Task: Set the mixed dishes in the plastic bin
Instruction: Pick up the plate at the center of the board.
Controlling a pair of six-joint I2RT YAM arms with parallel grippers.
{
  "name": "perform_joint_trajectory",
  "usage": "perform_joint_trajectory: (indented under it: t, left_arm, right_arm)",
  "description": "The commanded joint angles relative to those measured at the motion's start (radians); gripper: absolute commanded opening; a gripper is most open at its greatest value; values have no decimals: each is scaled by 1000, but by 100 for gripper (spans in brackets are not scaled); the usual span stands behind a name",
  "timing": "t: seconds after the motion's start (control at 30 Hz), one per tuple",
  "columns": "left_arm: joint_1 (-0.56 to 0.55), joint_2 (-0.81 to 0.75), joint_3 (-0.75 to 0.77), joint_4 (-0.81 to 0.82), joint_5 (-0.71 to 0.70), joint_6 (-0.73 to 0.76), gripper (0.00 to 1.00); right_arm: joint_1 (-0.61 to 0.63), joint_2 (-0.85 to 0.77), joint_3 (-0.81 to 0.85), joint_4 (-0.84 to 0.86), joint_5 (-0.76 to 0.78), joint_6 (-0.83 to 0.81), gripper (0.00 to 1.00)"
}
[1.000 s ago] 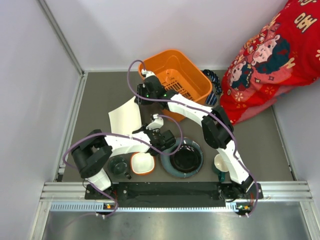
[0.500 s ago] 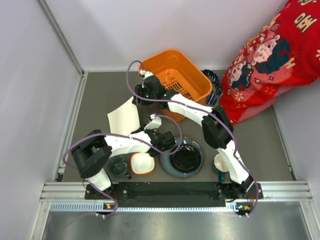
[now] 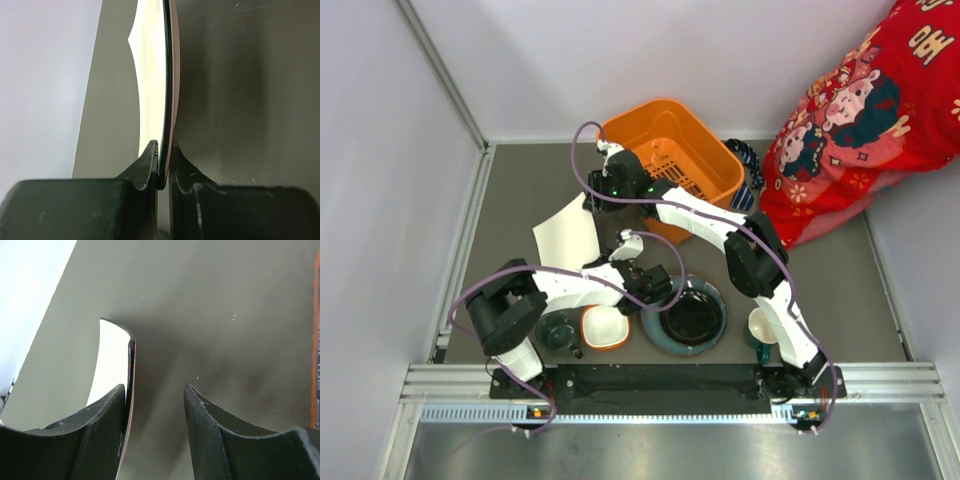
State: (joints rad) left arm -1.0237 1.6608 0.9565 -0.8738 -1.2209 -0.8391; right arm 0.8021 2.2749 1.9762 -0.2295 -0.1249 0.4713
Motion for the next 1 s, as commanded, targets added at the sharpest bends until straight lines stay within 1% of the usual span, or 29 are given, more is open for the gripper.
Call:
perform_joint_trajectory:
  t: [0.0, 0.6, 0.97]
  left_arm:
    - [13, -9, 36, -10, -184, -80, 0]
    - [8, 11, 36, -10, -177, -89, 0]
    - [-1, 22, 45, -11, -180, -86, 0]
  right_arm:
    - [-11, -55, 4, -77, -45, -51, 49]
    - [-11, -74, 30, -82, -139, -82, 53]
    - [-6, -63, 46, -74, -262, -97, 55]
